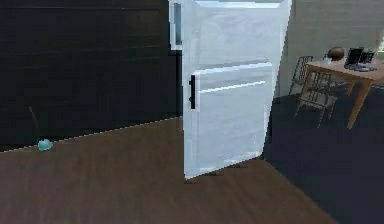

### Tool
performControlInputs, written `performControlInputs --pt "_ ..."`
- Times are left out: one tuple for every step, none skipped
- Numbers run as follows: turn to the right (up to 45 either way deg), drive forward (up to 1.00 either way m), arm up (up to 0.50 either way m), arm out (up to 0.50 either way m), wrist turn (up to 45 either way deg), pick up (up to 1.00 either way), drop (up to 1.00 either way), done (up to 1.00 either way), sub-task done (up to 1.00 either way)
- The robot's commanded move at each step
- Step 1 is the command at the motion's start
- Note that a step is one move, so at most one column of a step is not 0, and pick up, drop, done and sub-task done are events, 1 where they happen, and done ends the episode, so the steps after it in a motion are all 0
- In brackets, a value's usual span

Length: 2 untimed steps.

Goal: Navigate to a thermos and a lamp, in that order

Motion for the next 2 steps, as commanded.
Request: performControlInputs --pt "45.0 0.00 0.00 0.00 0.0 0.00 0.00 0.00 0.00" --pt "0.0 0.15 0.00 0.00 0.0 0.00 0.00 0.00 0.00"
